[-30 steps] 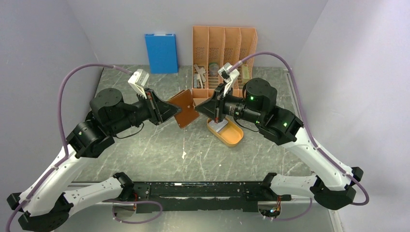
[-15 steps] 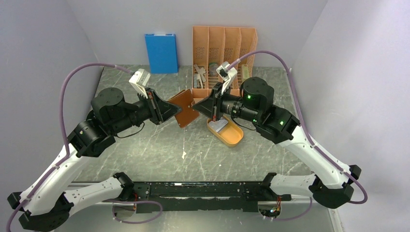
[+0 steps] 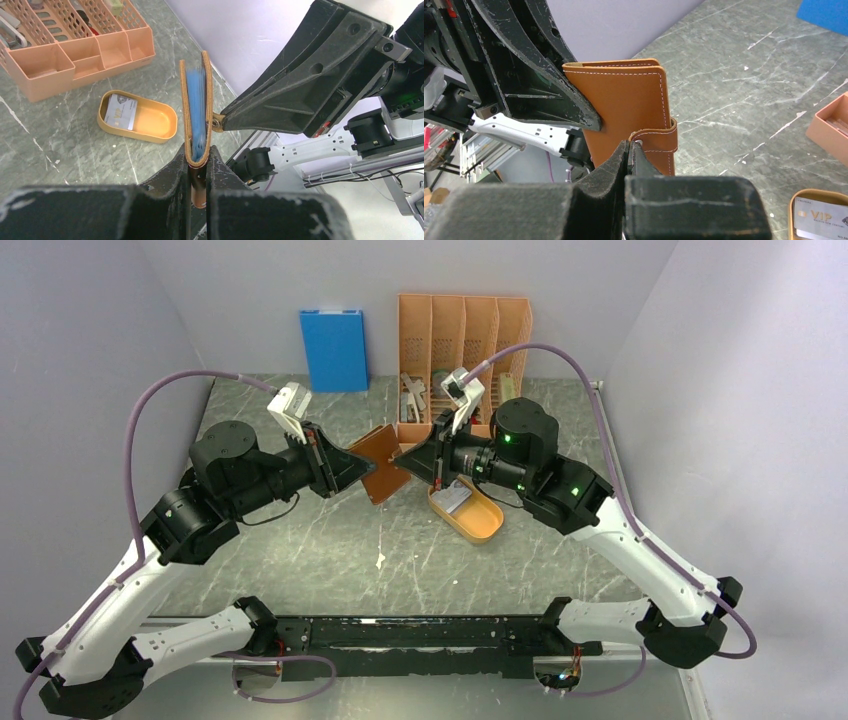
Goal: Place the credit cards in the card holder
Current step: Close the card holder.
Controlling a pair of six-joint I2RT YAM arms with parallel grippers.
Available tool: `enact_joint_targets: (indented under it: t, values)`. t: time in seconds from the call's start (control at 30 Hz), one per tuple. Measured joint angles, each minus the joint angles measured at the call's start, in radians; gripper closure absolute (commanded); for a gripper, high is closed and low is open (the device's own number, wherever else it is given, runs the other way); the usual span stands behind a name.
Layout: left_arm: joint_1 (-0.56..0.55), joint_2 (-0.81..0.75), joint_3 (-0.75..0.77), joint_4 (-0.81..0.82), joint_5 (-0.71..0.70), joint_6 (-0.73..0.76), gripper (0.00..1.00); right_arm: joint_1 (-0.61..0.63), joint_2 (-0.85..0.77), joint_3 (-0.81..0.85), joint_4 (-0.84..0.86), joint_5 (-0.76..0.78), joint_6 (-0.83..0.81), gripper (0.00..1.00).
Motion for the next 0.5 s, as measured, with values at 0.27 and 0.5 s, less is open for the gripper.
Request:
enact_joint_targets:
  t: [0.27, 0.5]
  values:
    - [0.002, 0.001, 0.0, 0.0, 0.0, 0.0, 0.95, 0.0, 0.01, 0.002, 0.001, 0.004, 0.003, 1.0]
    - [0.007, 0.005, -0.002, 0.0, -0.001, 0.0, 0.95, 0.0, 0.032, 0.019, -0.007, 0.011, 0.003, 1.0]
